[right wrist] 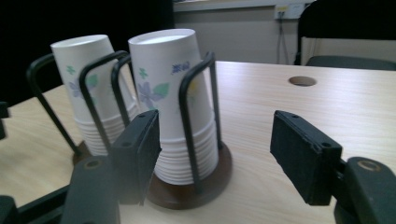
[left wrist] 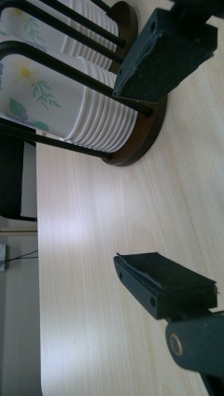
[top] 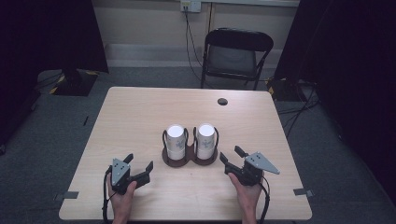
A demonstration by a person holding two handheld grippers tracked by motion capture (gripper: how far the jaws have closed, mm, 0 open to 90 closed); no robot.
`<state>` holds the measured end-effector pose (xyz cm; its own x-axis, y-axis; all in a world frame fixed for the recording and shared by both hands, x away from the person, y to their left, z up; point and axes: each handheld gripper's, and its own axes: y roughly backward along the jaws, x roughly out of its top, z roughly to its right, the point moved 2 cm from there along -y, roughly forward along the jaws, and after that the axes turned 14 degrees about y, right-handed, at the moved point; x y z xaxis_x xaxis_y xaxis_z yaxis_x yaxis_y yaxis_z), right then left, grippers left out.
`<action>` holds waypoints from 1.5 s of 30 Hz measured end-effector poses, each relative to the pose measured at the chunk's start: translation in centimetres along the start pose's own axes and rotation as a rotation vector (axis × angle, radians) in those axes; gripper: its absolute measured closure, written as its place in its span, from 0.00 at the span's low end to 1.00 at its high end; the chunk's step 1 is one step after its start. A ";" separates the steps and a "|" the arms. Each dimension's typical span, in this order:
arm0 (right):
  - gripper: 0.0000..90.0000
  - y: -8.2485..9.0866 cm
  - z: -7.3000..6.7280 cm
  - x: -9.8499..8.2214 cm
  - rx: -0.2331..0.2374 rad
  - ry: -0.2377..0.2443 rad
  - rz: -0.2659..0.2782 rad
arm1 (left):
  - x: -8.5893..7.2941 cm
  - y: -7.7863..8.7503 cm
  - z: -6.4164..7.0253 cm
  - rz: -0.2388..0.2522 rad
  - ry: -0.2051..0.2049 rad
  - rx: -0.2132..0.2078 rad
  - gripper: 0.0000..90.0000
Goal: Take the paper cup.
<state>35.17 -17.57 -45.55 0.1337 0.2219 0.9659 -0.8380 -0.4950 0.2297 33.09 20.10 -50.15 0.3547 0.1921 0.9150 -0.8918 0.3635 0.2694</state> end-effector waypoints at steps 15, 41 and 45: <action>0.38 -1.4 -0.6 3.3 0.055 0.084 0.016 | 0.0 0.0 -0.2 -0.002 0.011 -0.014 0.18; 0.36 -6.0 -0.7 6.9 0.132 0.153 0.008 | 0.0 0.1 -0.1 0.001 0.012 -0.028 0.18; 0.36 -6.9 -0.8 6.8 0.140 0.155 -0.005 | 0.0 0.1 -0.1 0.002 0.013 -0.030 0.18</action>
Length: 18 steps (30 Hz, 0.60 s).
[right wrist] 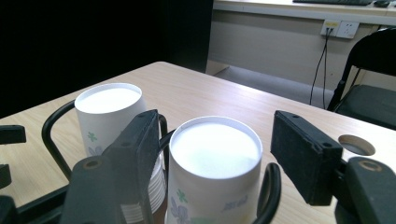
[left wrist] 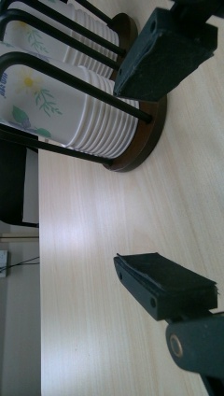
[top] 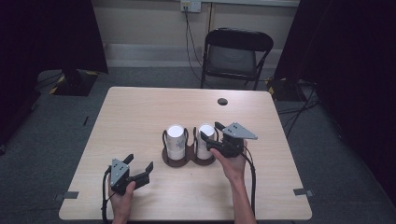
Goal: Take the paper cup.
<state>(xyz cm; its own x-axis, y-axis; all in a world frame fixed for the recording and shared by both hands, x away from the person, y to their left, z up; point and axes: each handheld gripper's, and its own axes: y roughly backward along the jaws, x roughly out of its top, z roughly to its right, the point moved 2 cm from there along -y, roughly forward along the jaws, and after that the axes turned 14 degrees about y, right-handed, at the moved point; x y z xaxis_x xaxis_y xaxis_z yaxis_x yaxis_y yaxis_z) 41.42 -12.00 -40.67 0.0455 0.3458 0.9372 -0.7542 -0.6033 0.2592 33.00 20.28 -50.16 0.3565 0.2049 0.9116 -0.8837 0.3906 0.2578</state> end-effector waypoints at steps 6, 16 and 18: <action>0.34 -1.0 -0.1 0.4 0.002 0.023 -0.018 | 0.0 0.0 0.0 0.000 -0.001 -0.006 0.18; 0.31 -2.1 0.0 -0.2 0.009 0.016 -0.042 | 0.0 0.0 0.0 0.000 0.001 -0.008 0.18; 0.31 -2.2 0.0 -0.3 0.006 0.017 -0.047 | 0.0 0.0 0.0 0.000 0.001 -0.008 0.18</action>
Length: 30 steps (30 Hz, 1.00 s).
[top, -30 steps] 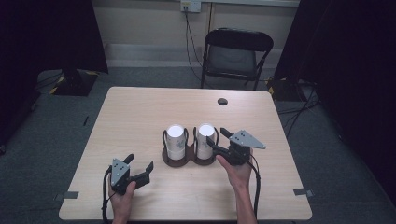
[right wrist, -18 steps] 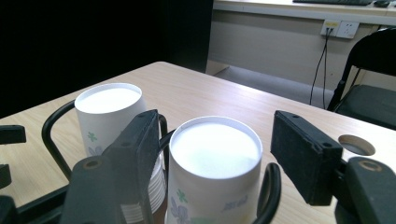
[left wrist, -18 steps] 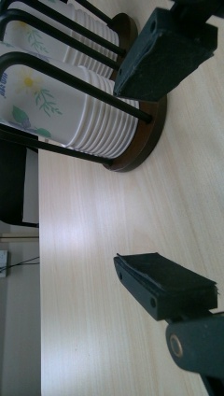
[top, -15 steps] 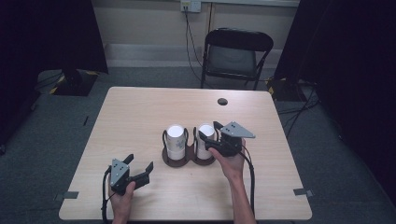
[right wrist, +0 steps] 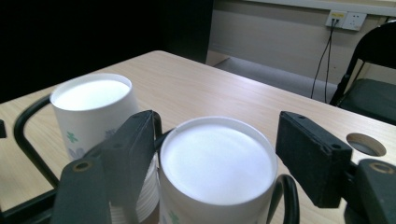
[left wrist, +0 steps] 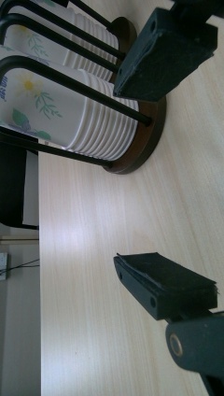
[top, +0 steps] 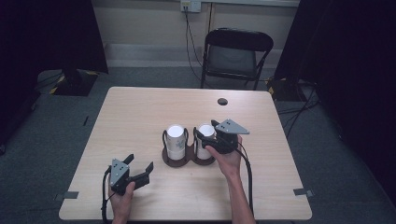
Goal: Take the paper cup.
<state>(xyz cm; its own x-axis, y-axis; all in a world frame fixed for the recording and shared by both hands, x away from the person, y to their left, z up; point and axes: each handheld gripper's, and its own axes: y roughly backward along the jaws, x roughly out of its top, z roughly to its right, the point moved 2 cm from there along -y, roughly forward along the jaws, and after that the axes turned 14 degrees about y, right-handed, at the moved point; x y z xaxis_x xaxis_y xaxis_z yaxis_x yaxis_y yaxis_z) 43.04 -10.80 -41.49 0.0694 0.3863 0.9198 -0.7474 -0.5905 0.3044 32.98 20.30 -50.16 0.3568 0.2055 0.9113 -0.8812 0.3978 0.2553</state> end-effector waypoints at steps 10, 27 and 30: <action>0.32 -0.3 -0.1 -0.9 0.001 -0.014 -0.004 | 0.0 0.0 -0.1 0.001 0.003 -0.002 0.18; 0.39 -0.4 0.0 -0.7 0.016 -0.006 -0.030 | 0.0 0.0 -0.1 0.001 0.009 -0.005 0.18; 0.40 -0.3 0.1 -0.6 0.013 -0.010 -0.028 | 0.0 0.0 -0.1 0.001 0.003 -0.008 0.18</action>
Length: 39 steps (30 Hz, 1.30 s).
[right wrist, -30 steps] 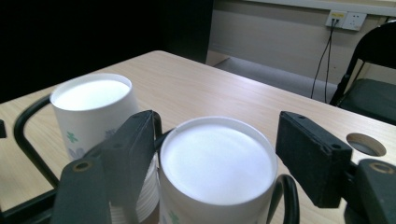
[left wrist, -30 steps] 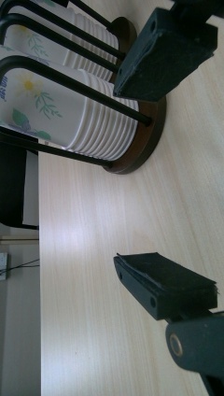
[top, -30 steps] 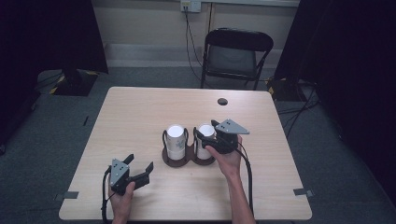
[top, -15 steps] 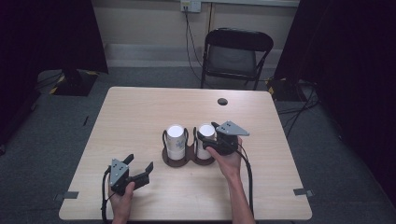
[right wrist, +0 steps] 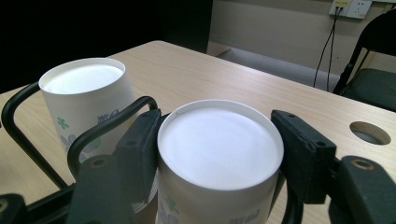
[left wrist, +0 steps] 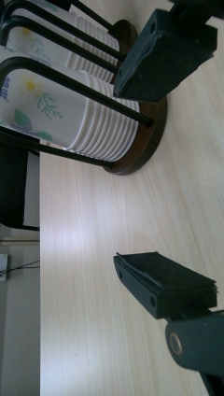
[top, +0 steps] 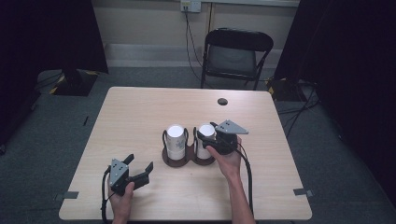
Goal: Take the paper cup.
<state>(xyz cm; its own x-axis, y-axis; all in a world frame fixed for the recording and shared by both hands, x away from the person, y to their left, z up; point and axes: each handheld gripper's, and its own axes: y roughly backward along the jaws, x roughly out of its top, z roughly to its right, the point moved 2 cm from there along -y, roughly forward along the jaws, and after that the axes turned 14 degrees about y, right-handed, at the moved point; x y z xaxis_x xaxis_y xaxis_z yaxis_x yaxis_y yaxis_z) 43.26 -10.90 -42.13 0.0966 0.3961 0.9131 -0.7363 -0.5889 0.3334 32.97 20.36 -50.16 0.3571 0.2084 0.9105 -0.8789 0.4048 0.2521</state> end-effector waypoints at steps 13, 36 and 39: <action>0.40 0.5 0.2 0.6 -0.009 -0.008 0.032 | -0.1 -0.1 0.5 -0.016 -0.060 -0.010 0.21; 0.40 1.5 0.6 1.9 -0.018 -0.022 0.070 | -0.1 0.0 0.3 -0.011 -0.041 -0.031 0.20; 0.40 1.7 0.8 2.2 -0.019 -0.026 0.084 | -0.1 0.0 0.3 -0.014 -0.040 -0.024 0.20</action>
<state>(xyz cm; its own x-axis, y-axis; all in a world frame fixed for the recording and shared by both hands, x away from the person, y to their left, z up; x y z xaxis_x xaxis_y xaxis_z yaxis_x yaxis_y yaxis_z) 42.76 -11.55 -39.42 0.0511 0.3272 0.9436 -0.7548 -0.6060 0.2511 32.88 20.04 -50.14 0.3557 0.1675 0.9195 -0.8660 0.4289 0.2569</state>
